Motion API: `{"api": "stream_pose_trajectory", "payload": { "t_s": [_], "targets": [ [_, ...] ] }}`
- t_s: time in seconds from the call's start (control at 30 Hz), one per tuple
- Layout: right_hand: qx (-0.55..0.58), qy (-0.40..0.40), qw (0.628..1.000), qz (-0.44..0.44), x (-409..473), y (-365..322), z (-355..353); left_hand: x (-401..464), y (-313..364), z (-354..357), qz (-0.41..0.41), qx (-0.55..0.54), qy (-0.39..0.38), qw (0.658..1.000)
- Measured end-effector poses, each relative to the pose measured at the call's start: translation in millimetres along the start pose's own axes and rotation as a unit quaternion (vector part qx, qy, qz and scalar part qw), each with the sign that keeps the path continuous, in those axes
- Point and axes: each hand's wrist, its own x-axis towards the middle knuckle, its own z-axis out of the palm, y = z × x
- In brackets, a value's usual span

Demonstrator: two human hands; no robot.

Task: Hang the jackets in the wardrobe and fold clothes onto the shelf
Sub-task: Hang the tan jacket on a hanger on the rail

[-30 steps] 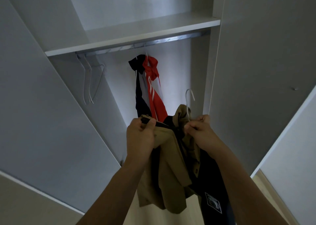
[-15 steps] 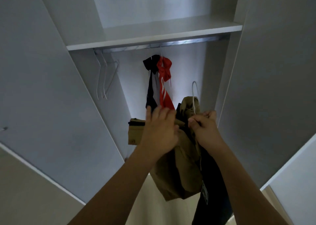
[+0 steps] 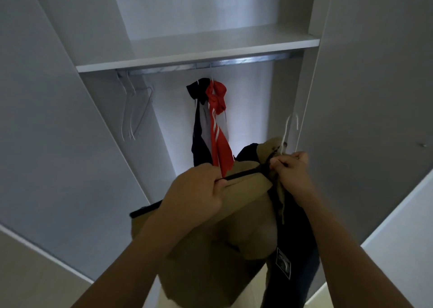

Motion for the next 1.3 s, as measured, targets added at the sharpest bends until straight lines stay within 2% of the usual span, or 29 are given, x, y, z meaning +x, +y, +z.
{"api": "stream_pose_trajectory", "payload": {
  "t_s": [0.1,0.23,0.37,0.5,0.57,0.63,0.7,0.83,0.9,1.0,1.1,1.23,1.3],
  "targets": [
    [0.025,-0.027,0.999,-0.001,0.3,-7.4,5.8,13.1,-4.5,-3.8,-0.051,0.043,-0.091,0.994],
    [0.023,-0.088,0.996,-0.019,-6.6,-19.2,24.2,40.3,10.9,24.2,-0.061,-0.071,-0.195,0.976],
    [-0.002,-0.099,0.995,-0.022,-3.0,-16.1,26.0,40.1,16.3,45.4,-0.077,-0.108,-0.154,0.979],
    [0.003,-0.058,0.998,0.004,9.7,-5.7,11.9,12.9,8.7,26.3,-0.01,-0.103,-0.098,0.99],
    [0.013,-0.03,0.999,0.017,16.9,-5.2,4.1,-2.4,1.1,6.2,0.007,-0.085,-0.129,0.988],
    [0.026,-0.024,0.999,0.014,20.9,-12.2,1.7,-4.7,-8.4,-5.5,-0.018,-0.04,-0.189,0.981],
    [0.04,-0.036,0.999,-0.003,19.9,-23.8,7.1,9.6,-10.8,-3.2,-0.048,-0.018,-0.214,0.975],
    [0.038,-0.067,0.996,-0.048,13.2,-42.4,21.8,44.3,10.5,23.0,-0.086,-0.152,-0.153,0.973],
    [0.019,-0.063,0.996,-0.065,14.8,-44.0,20.3,51.4,16.8,33.0,-0.09,-0.176,-0.156,0.968],
    [-0.008,-0.053,0.997,-0.056,19.6,-41.7,6.7,39.3,14.7,24.8,-0.051,-0.19,-0.144,0.97],
    [-0.009,-0.046,0.998,-0.038,24.9,-35.9,-6.9,18.8,2.6,6.2,-0.004,-0.135,-0.187,0.973],
    [-0.002,-0.073,0.997,-0.039,21.0,-44.2,-0.9,16.4,-11.6,-7.6,-0.057,-0.154,-0.267,0.95],
    [0.007,-0.076,0.996,-0.048,16.6,-50.5,4.2,27.7,-8.9,-0.6,-0.085,-0.204,-0.258,0.94]
  ]
}}
